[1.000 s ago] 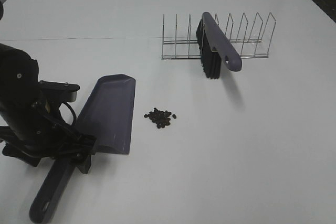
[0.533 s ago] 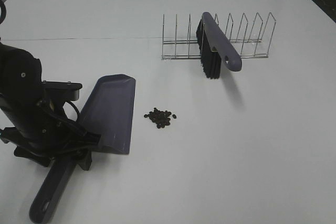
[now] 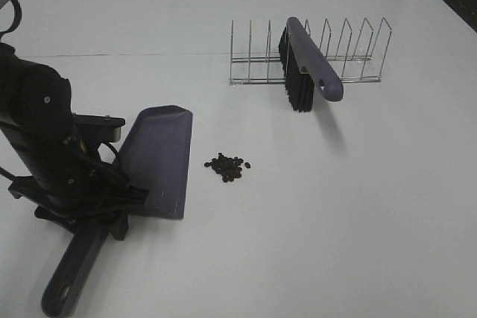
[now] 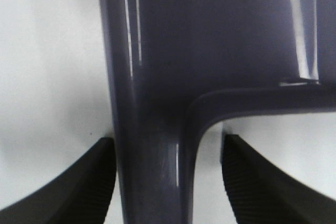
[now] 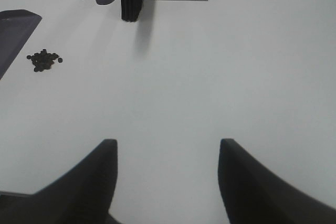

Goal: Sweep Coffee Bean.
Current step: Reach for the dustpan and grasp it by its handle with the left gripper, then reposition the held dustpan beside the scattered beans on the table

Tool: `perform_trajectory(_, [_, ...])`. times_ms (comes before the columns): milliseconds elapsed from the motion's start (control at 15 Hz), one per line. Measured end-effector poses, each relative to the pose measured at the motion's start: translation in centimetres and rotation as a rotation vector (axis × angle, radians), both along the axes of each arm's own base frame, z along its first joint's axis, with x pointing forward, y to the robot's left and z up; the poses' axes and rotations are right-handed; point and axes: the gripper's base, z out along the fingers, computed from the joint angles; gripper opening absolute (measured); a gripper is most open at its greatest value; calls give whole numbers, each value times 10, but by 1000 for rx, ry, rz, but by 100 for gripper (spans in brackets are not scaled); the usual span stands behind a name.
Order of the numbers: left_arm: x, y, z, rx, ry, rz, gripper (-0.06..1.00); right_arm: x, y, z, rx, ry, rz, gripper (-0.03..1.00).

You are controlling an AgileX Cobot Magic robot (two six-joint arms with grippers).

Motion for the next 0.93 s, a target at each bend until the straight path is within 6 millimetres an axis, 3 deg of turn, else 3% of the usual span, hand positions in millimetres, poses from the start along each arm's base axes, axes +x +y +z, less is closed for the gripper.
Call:
perform_trajectory(267, [7,-4,-1,0,9,-15,47,0,0,0,0,0,0,47])
perform_trajectory(400, [8,-5,-1,-2,10,-15,33,0,0,0,0,0,0,47])
perform_trajectory(733, [8,-5,-1,-4,9,-35,33,0,0,0,0,0,0,47])
perform_trajectory(933, [9,-5,12,-12,-31,-49,33,0,0,0,0,0,0,47])
